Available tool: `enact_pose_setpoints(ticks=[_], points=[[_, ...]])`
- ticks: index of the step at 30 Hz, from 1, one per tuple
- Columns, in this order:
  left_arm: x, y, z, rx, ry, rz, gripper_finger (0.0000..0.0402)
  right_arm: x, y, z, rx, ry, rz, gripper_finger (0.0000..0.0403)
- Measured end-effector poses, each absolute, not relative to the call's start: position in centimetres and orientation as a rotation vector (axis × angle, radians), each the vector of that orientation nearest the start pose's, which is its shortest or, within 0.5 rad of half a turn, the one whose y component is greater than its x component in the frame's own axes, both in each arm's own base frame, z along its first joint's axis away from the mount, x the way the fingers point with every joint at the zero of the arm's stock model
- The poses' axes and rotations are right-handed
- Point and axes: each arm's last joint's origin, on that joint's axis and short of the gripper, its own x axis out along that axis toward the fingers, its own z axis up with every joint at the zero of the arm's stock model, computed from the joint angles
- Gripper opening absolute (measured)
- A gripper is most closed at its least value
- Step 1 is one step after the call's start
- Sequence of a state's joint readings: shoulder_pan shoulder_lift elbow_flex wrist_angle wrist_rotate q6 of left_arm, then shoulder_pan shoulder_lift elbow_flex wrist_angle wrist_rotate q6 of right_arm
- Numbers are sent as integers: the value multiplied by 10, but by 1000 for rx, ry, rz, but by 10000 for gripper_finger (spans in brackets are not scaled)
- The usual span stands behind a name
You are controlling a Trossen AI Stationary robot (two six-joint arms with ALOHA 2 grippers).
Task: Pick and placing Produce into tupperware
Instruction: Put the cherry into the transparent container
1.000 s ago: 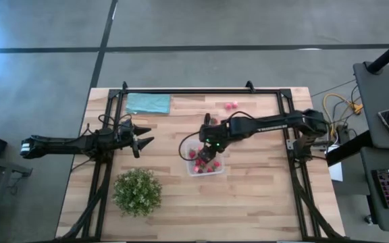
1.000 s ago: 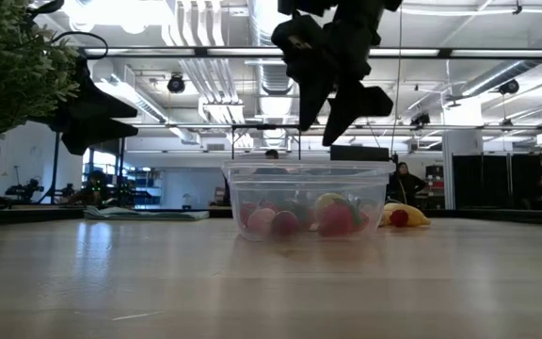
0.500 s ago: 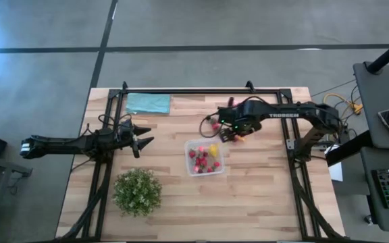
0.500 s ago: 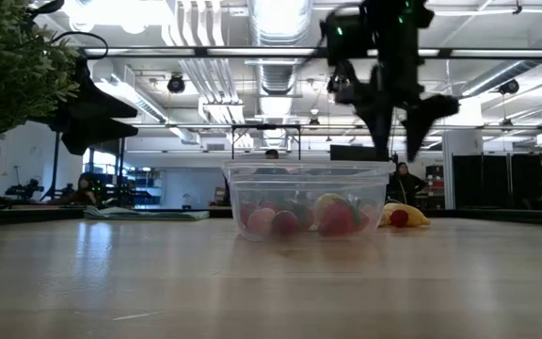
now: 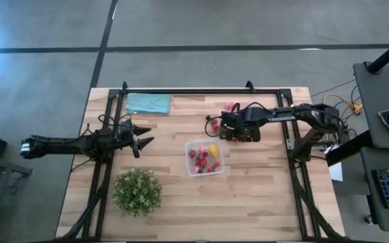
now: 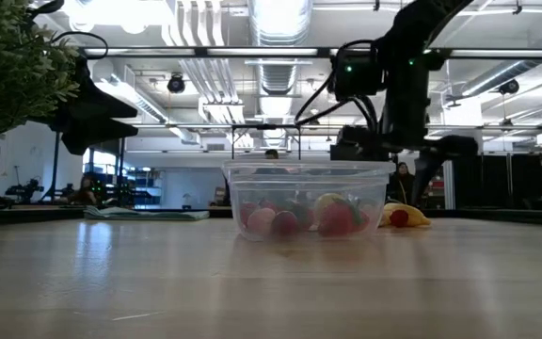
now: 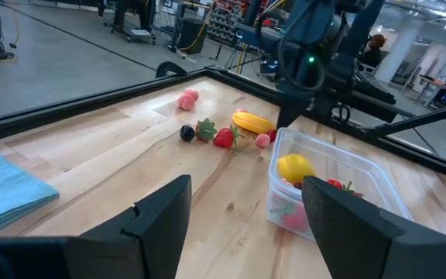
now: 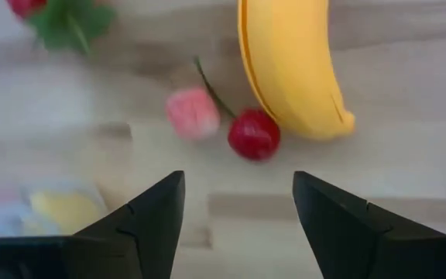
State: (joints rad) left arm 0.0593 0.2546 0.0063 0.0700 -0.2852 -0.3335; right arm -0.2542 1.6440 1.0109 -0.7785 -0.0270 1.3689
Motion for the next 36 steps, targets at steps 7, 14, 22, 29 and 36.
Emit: enact_pose_setpoints(ticks=[7, 14, 22, 29, 36], points=[[110, 15, 151, -309, 119, 370, 233, 270, -74, 161, 1345, 992, -1249, 230], [110, 15, 151, -309, 119, 370, 233, 269, -73, 155, 1365, 963, -1260, 220], [110, 15, 151, -309, 119, 370, 233, 270, -75, 156, 1360, 897, -1290, 177], [110, 15, 151, -309, 119, 370, 233, 272, -72, 156, 1390, 921, -1257, 160], [110, 15, 151, -309, 119, 370, 233, 277, -67, 160, 1334, 951, -1182, 182]])
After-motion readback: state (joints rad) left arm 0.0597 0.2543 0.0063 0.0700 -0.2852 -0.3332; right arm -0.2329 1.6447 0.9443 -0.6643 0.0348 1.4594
